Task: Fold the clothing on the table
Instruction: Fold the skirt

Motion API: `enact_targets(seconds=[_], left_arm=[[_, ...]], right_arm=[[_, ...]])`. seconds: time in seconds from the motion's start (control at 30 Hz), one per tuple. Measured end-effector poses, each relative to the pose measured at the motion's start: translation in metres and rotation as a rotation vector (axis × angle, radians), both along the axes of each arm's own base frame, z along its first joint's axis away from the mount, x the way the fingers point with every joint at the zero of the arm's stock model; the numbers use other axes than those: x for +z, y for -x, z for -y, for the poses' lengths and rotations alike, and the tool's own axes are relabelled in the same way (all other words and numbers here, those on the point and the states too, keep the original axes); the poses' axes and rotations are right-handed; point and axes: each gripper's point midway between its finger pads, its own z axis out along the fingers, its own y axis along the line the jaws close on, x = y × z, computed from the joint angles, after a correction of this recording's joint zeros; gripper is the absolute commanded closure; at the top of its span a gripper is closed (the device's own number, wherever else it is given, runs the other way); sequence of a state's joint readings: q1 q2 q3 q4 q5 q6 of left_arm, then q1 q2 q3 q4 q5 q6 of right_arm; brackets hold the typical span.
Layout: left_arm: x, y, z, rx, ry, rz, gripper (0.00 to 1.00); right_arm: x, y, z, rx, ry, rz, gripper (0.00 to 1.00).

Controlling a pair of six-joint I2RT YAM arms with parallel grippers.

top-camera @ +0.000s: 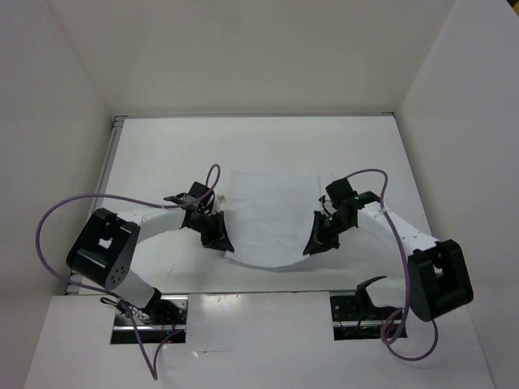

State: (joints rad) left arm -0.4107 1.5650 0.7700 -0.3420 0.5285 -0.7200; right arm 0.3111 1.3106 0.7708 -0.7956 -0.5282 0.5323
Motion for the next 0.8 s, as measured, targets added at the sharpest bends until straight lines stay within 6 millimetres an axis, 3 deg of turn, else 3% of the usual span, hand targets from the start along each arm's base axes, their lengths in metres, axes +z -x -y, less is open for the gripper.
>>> enact_targets(seconds=[0.07, 0.3, 0.5, 0.67, 0.8], left_arm=[[-0.001, 0.017, 0.0, -0.006, -0.006, -0.029, 0.99], [0.033, 0.02, 0.0, 0.007, 0.039, 0.053, 0.99], [0.063, 0.039, -0.004, 0.01, 0.067, 0.068, 0.98], [0.108, 0.037, -0.001, 0.036, 0.137, 0.143, 0.93], [0.114, 0.014, 0.001, 0.076, 0.14, 0.149, 0.93]], right_arm=[[0.003, 0.021, -0.001, 0.008, -0.004, -0.031, 1.0], [0.027, 0.032, 0.002, -0.016, -0.027, 0.019, 1.0], [0.043, 0.046, 0.008, -0.035, -0.006, -0.014, 1.0], [0.077, 0.034, 0.007, -0.066, -0.02, 0.067, 1.0], [0.083, 0.012, 0.016, -0.135, -0.008, 0.096, 1.0]])
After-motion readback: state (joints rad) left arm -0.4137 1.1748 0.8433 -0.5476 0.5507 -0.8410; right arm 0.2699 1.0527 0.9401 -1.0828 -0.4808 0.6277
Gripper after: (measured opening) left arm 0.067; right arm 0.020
